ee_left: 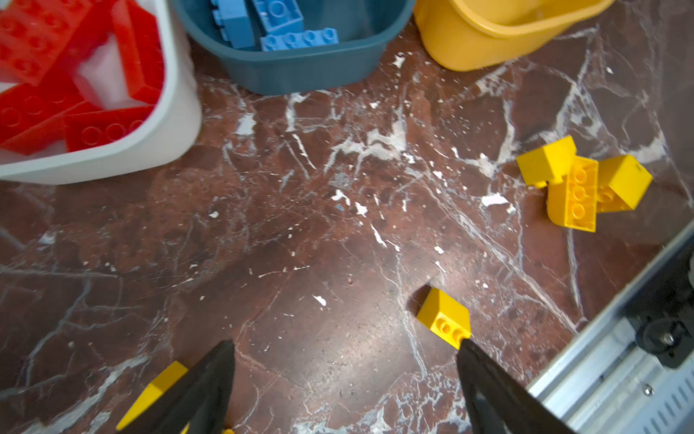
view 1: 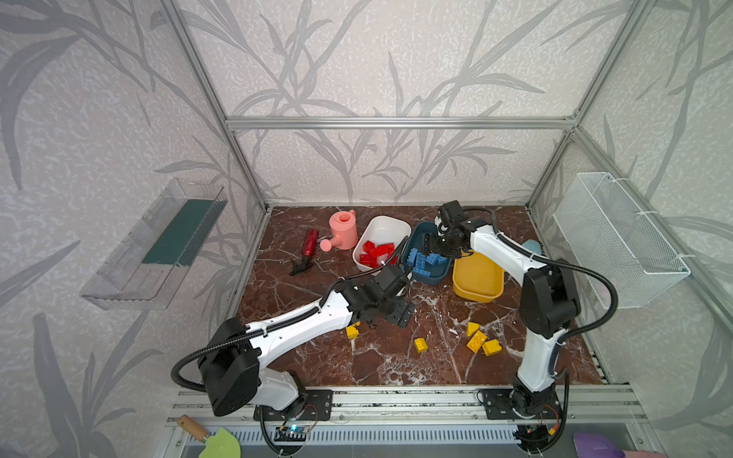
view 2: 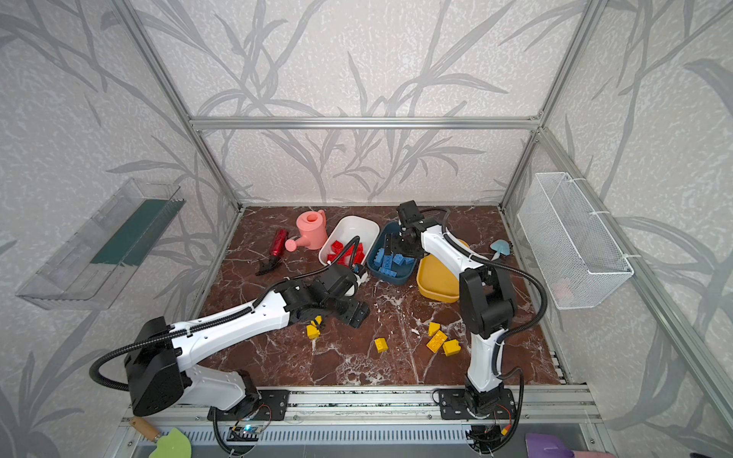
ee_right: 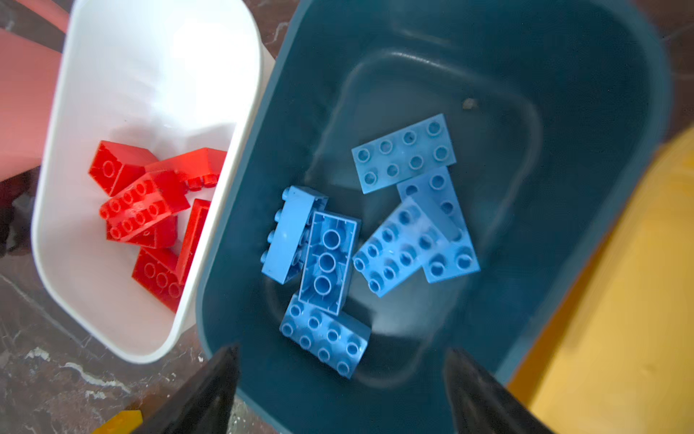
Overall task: Sort the legos into containers by color
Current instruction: 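Drop the blue brick into the teal tub while the left gripper reaches yellow bricks, then grasp a yellow brick with the left gripper while the right nears the yellow tub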
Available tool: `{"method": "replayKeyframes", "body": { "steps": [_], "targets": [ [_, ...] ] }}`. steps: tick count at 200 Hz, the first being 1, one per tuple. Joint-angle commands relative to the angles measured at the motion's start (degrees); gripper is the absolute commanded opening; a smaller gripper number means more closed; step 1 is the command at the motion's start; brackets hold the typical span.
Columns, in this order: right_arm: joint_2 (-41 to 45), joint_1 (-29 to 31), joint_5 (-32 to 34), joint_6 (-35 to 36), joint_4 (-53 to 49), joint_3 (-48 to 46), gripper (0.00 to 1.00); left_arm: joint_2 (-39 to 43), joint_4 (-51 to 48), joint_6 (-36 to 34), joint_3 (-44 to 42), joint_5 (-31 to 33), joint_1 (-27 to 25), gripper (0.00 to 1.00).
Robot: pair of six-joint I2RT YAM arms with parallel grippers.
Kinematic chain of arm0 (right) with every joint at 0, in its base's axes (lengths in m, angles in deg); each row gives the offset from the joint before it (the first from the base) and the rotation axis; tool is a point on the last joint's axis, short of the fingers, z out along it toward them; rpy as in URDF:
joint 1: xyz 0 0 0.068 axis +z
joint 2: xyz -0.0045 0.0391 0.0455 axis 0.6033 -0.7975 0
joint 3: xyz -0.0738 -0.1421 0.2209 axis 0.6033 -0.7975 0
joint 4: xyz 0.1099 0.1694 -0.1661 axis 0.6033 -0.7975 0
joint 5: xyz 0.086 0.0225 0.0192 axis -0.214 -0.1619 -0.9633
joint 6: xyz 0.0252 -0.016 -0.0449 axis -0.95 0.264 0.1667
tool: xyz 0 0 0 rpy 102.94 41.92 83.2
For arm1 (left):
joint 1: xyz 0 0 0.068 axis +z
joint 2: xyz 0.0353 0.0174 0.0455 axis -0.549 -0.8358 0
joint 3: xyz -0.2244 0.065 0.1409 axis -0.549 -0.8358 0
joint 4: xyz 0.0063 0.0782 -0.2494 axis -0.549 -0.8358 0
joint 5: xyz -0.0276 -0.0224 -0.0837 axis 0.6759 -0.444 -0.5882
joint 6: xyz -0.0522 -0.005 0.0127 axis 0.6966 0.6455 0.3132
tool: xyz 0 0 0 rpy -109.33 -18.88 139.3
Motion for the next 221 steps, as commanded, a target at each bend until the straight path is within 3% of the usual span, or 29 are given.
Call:
{"method": "replayKeyframes", "body": {
  "steps": [1,47,76,128,167,221],
  "targets": [
    [8.74,-0.7,-0.63,1.79,4.61,-6.54,0.86,0.03,0.96,-6.34,-1.81,-2.31,-1.65,0.87],
    [28.01,-2.95,-1.82,-0.48,14.46,-27.34,0.86,-2.46,4.35,-8.96,-4.21,-3.24,-5.2,0.8],
    [38.43,-5.08,-2.69,-0.8,16.07,-34.84,0.86,-3.69,6.47,-11.11,-4.67,-4.11,-6.89,0.8],
    [49.66,-7.51,-2.23,-0.65,13.98,-38.5,0.88,-9.39,7.09,-15.25,-2.77,-6.61,-10.76,0.8],
    [51.71,-9.56,-3.16,-2.63,13.47,-38.97,0.89,-12.56,6.67,-16.92,-0.66,-7.9,-11.52,0.77],
    [53.39,-10.98,-2.94,-2.27,12.08,-38.1,0.89,-19.65,2.42,-18.57,5.12,-10.36,-11.56,0.58]
  ]
}}
